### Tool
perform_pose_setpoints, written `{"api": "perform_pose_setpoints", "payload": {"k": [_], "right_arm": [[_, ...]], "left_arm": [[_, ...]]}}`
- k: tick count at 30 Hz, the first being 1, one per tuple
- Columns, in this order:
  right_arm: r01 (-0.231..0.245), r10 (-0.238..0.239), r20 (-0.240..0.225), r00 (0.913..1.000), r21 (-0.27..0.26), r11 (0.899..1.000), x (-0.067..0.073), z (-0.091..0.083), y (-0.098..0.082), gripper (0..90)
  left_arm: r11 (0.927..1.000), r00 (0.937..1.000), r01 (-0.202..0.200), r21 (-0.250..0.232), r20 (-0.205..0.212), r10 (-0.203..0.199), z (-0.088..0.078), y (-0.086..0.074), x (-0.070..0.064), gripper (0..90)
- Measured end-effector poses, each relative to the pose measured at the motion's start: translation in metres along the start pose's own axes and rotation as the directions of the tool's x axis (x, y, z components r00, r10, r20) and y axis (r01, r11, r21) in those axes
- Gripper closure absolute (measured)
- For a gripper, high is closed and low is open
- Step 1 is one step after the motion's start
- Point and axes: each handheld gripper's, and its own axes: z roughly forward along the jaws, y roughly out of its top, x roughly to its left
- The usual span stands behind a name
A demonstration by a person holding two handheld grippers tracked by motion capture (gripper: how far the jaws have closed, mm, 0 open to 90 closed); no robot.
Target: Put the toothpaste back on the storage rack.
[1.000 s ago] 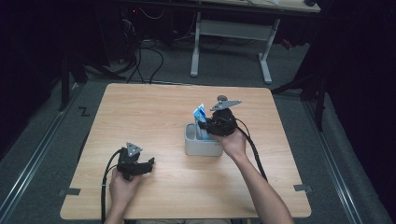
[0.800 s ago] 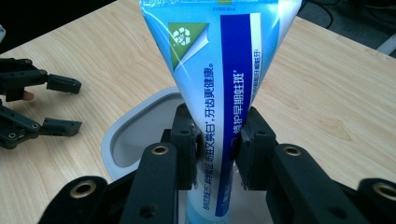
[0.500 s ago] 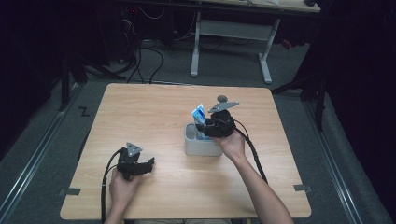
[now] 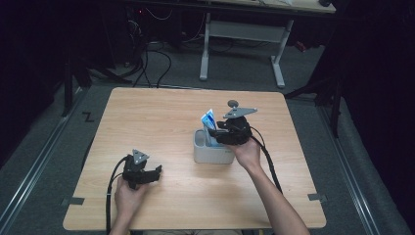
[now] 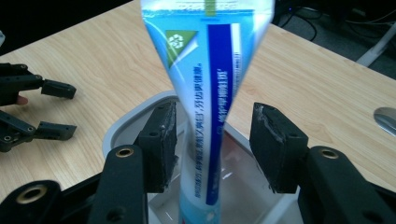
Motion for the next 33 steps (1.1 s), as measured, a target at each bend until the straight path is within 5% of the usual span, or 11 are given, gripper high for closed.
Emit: {"api": "perform_pose_setpoints", "payload": {"k": [33], "right_arm": [[-0.06, 0.062, 0.028, 0.9977, -0.082, 0.995, -0.018, -0.043, -0.019, 54.7]], "left_arm": [[1.0, 1.0, 0.0, 0.002, 0.002, 0.0, 0.0, 0.0, 0.0, 22.8]]}}
